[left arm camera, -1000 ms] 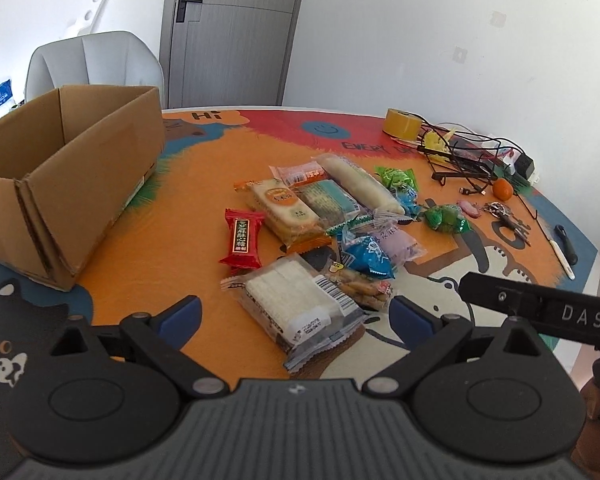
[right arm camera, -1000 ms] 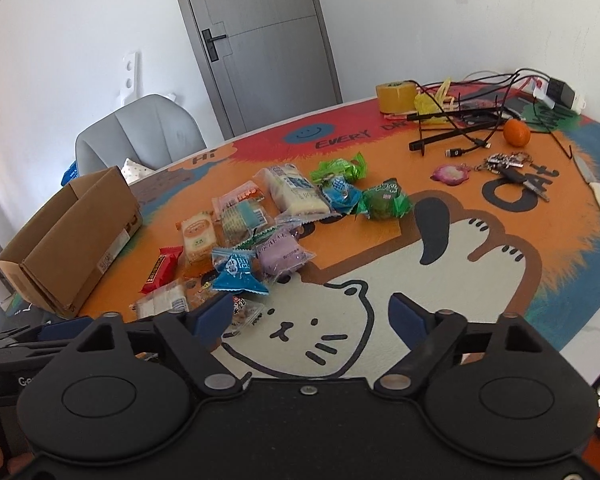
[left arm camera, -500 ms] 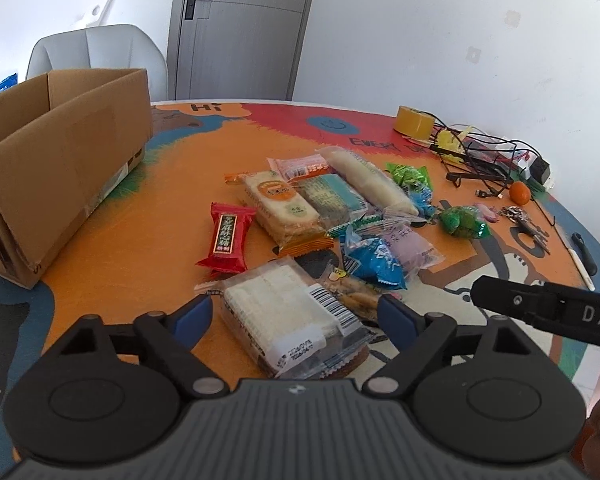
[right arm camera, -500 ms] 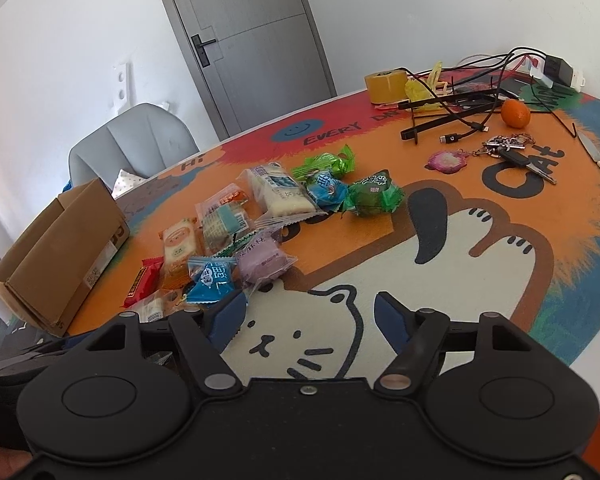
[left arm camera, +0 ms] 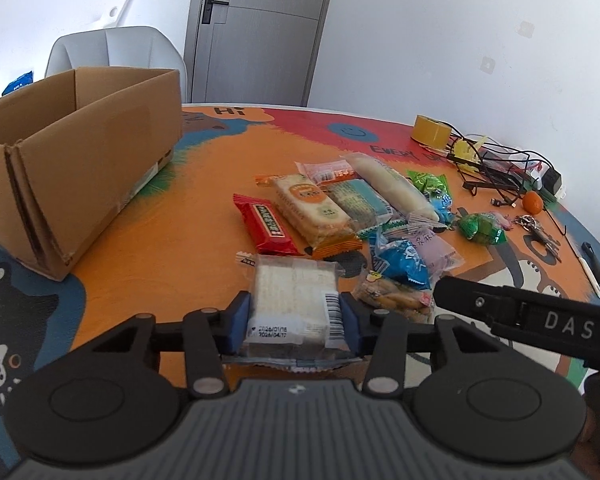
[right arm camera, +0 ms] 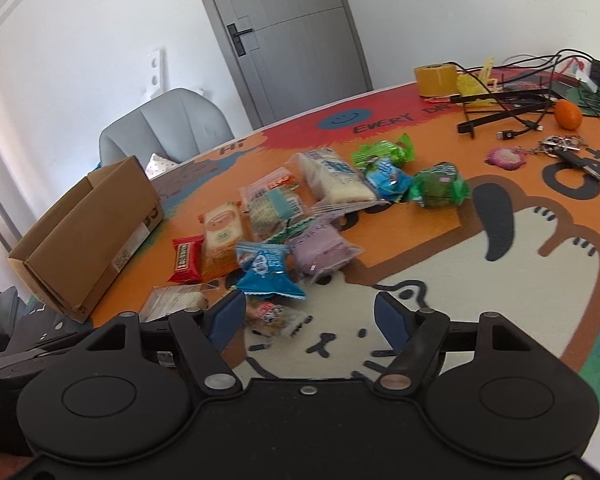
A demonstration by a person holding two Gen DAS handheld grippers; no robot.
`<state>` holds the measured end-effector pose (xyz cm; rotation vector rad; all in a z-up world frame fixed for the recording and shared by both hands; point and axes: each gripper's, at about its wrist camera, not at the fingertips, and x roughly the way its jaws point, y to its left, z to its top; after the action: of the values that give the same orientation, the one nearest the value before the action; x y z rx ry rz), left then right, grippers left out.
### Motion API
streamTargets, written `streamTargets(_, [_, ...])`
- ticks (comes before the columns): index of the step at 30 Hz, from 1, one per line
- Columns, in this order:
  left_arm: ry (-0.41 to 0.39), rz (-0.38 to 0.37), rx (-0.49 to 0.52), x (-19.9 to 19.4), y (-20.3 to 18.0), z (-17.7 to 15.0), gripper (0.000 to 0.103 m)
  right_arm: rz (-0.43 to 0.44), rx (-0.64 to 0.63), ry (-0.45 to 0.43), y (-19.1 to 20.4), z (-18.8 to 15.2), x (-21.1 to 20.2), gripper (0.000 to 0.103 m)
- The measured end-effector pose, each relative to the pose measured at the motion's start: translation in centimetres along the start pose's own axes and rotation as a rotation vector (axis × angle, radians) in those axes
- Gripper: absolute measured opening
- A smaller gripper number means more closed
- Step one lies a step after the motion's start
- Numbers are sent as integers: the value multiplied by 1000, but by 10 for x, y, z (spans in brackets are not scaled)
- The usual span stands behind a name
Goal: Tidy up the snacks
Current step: 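Grasp white bread pack with left tool while right tool grasps small snack bag, then carry both held snacks over the cardboard box and open both tools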
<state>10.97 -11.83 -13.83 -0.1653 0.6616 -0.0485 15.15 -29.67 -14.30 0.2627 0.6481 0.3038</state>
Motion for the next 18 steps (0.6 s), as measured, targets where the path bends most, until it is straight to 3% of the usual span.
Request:
streamTargets(10, [5, 49, 2, -13, 21, -3, 47, 41, -41, -5, 21, 1, 16, 71])
streamTargets(13, [6, 70, -4, -15, 28, -3, 49, 44, -44, 8, 27, -1, 21, 65])
streamTargets(15, [5, 76, -1, -16, 31, -3, 49, 50, -54, 28, 30, -4, 22, 56])
streamTargets(18, [12, 82, -9, -14, 32, -4, 56, 57, -72, 48, 34, -9, 20, 52])
